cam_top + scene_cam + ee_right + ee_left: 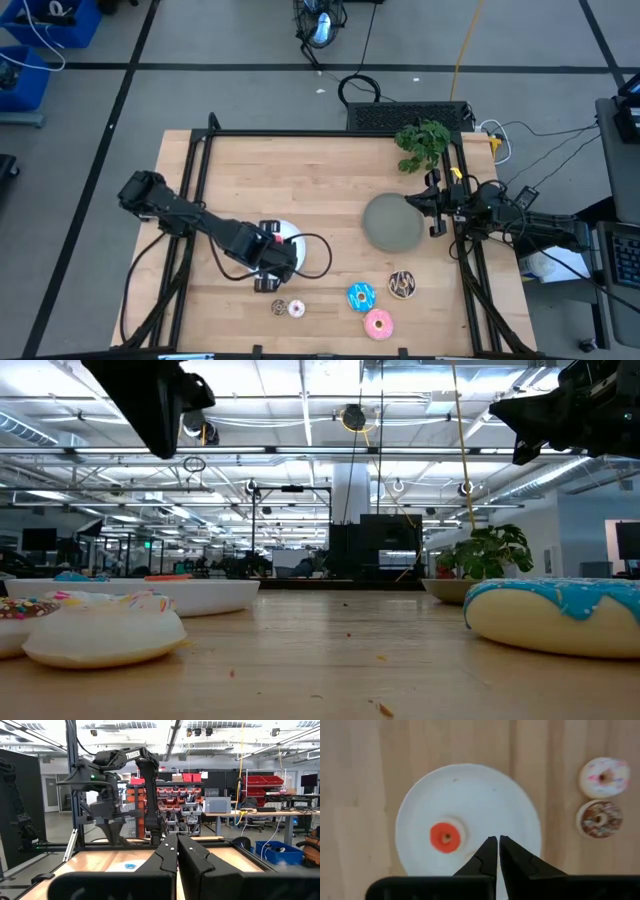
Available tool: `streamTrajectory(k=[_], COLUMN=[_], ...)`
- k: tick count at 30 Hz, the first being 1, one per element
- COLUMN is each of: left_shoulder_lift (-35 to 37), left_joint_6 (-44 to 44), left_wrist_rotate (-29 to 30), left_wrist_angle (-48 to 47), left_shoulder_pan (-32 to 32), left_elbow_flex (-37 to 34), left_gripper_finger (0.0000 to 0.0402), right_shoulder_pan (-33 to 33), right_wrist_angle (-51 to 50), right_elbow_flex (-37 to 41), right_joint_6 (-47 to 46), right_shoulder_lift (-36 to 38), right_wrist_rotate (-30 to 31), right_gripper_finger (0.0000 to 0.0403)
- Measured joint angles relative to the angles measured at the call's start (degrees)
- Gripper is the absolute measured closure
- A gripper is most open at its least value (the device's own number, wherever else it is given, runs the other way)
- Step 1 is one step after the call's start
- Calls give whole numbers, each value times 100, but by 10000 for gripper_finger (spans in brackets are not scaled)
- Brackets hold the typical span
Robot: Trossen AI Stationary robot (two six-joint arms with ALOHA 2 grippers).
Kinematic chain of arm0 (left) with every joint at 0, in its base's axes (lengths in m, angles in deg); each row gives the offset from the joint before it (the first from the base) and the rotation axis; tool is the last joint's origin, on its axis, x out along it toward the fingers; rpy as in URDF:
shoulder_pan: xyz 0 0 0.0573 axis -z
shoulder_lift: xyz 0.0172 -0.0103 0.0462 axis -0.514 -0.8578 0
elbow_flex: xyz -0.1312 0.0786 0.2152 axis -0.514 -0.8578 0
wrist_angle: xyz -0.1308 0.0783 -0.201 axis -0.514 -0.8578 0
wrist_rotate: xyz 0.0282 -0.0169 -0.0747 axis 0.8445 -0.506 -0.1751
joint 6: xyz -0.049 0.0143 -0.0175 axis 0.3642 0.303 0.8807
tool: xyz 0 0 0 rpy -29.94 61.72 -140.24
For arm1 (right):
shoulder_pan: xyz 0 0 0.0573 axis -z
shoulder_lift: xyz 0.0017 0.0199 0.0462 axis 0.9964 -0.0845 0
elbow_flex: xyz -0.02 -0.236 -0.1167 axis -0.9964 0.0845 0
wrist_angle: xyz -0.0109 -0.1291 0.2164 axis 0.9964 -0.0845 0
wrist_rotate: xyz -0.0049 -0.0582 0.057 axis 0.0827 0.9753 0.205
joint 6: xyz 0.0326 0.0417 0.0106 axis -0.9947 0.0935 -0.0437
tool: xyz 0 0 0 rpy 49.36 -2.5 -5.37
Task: Pick & Place donuts
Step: Put the small brown donut on the white plate
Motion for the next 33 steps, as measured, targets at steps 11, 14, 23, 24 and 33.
streamTrajectory(k=[11,14,23,24,33], left_shoulder_lift=[0,-10,-546,-685,-1895], left_joint_6=[791,1141,1503,1430,291], left_wrist_rotate=[-376,-572,-1100,-1096,-1152], left_wrist_angle=[200,218,195,201,-450], left_shoulder_pan=[160,255,531,560,780], left_elbow_flex=[0,0,395,586,2149], left_gripper_finger=[394,393,395,395,397], right_shoulder_pan=[-2,-2,0,-2,-1], right_wrist_angle=[-2,-2,2,2,1], right_elbow_flex=[1,1,1,-1,-1], right_joint_6=[2,2,2,2,1], right_shoulder_lift=[0,1,1,1,1], right_wrist_rotate=[0,0,0,2,0], right_gripper_finger=[403,403,403,403,403])
